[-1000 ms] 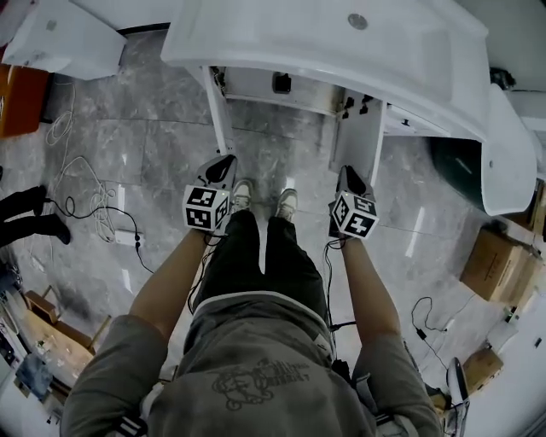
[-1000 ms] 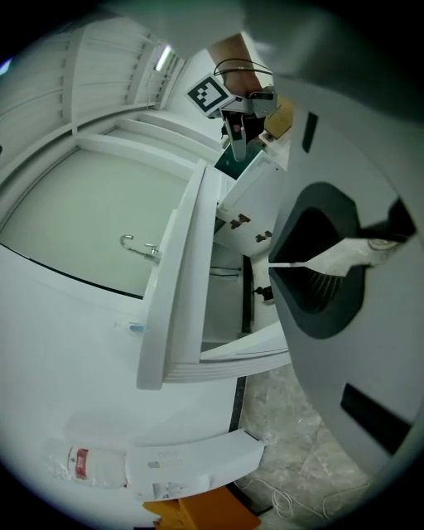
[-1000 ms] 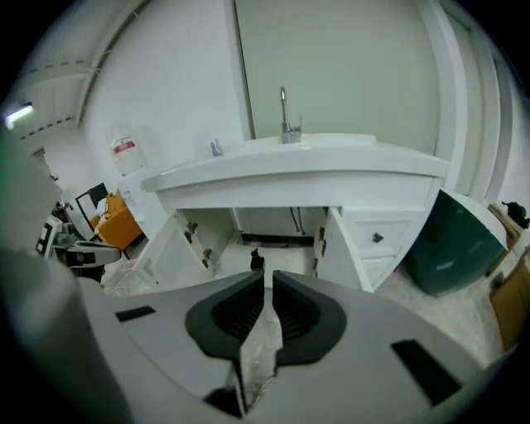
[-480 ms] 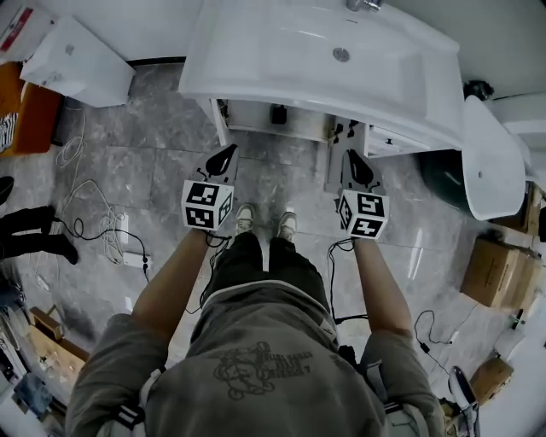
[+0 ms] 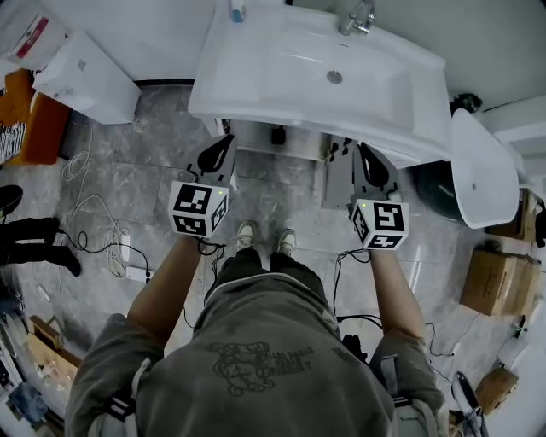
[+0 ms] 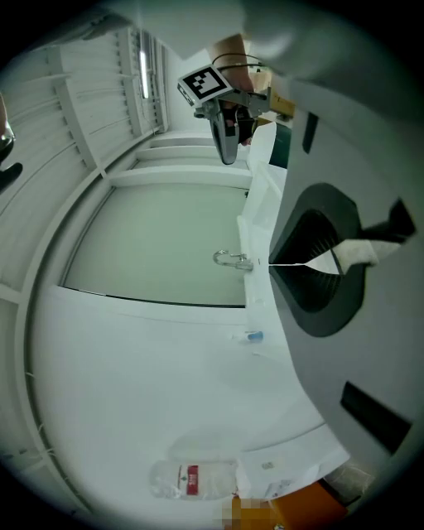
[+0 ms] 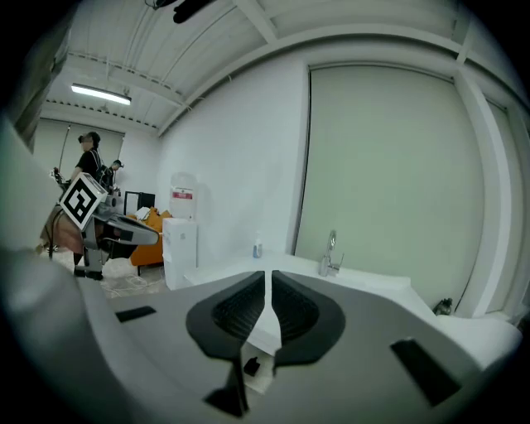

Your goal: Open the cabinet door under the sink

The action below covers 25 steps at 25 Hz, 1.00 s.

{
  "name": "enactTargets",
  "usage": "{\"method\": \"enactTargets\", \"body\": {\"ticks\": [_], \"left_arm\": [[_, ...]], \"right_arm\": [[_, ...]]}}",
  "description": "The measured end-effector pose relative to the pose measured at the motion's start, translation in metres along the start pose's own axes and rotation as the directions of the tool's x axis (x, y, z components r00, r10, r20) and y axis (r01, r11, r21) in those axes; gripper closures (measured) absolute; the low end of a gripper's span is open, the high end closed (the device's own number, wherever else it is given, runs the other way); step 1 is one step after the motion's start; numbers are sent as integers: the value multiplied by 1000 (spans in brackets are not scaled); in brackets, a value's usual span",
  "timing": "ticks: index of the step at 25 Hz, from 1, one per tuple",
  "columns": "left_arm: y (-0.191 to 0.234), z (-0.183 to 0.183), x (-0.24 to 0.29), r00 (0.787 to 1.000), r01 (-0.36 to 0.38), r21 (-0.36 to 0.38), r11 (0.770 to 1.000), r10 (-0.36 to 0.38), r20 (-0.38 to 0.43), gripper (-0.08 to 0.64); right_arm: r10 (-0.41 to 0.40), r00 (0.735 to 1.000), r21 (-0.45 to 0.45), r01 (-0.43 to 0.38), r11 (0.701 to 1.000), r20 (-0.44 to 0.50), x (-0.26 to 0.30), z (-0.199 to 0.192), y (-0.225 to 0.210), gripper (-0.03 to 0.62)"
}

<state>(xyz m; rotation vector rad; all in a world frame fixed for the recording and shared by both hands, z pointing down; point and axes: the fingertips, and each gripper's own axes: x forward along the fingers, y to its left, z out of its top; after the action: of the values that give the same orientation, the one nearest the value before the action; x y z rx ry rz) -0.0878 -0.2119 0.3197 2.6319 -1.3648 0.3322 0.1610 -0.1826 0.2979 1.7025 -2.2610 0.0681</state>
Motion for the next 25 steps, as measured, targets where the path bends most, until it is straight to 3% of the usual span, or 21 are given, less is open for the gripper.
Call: {"method": "enactTargets", "body": {"ticks": [8,12,19,25], "left_arm": [[-15,101,-34,982,-14,137,990,-12,186,538],[-28,139,-54,968,-12,166,986,-30,249,538],[-46,178,-84,946,-37,204,978,-32,323,540],[-59,191,-105,932,-68,256,964,-30,361,538]], "right_arm": [[43,986,5,-44,999,162,-40,98,13,551],[49,969,-1,-50,999,243,-66,138,19,551],[35,922,37,-54,998,386,-106,190,26,551],[55,896,5,-64,998,441,-134,211,44,551]]}}
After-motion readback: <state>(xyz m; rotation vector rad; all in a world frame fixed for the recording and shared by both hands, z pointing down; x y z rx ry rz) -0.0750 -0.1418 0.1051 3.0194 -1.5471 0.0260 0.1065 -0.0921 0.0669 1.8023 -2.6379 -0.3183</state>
